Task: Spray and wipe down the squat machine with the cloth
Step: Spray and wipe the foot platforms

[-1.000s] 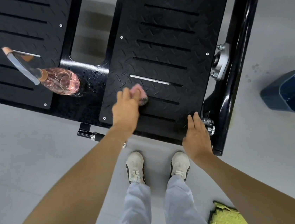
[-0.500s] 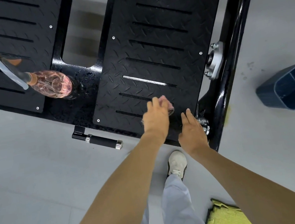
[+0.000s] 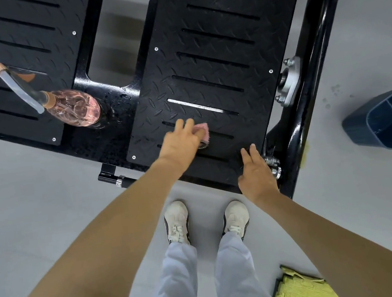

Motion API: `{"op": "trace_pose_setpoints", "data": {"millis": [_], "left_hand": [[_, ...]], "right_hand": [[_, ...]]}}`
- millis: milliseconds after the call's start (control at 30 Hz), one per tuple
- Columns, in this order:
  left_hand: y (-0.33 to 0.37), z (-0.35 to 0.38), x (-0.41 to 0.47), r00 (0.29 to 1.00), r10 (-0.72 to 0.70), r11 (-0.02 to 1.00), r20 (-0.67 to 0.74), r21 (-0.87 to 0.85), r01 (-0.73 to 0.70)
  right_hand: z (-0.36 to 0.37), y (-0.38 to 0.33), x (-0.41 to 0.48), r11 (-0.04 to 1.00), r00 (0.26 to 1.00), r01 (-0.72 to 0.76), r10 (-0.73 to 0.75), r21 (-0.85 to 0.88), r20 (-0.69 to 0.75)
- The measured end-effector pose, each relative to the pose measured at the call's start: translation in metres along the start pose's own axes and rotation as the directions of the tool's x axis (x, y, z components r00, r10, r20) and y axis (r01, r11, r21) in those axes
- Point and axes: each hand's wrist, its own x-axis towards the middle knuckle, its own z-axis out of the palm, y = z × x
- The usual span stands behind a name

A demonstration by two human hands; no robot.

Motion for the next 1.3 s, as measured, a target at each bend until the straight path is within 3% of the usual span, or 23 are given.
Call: {"op": "trace_pose_setpoints", "data": {"millis": [167, 300, 500, 767, 900, 1033, 1300], "left_hand": [[-0.057, 0.008, -0.011, 0.955, -0.295, 0.95, 0.016, -0.105, 0.295], [-0.06, 0.01, -0.011, 0.925, -0.379, 0.909, 0.024, -0.179, 0.377], [0.002, 0.009, -0.01, 0.788, -0.607, 0.658, 0.104, -0.491, 0.572], [0.078, -0.009, -0.006, 0.896, -0.429, 0.786, 0.117, -0.441, 0.434], [0.089, -0.014, -0.005, 0.973, -0.211, 0.912, 0.089, -0.34, 0.229], [0.094, -0.018, -0.005, 0.991, -0.05, 0.934, 0.126, -0.345, 0.091], [0.08, -0.03, 0.012, 0.987, -0.152, 0.931, -0.048, -0.343, 0.127]], "right_hand": [[0.002, 0.001, -0.001, 1.0, 1.0, 0.004, -0.004, -0.017, 0.0], [0.003, 0.001, 0.0, 1.0, 1.0, 0.0, 0.0, -0.03, 0.004], [0.004, 0.001, 0.0, 1.0, 1.0, -0.005, 0.005, -0.008, 0.003], [0.0, 0.006, 0.0, 1.0, 1.0, 0.022, -0.022, -0.016, 0.002], [-0.004, 0.009, 0.0, 0.999, 0.999, 0.042, -0.042, -0.004, 0.021], [-0.012, 0.009, 0.001, 0.998, 0.997, 0.045, -0.047, 0.035, 0.058], [-0.028, 0.021, 0.007, 0.999, 0.999, 0.023, -0.023, 0.022, -0.036]]}}
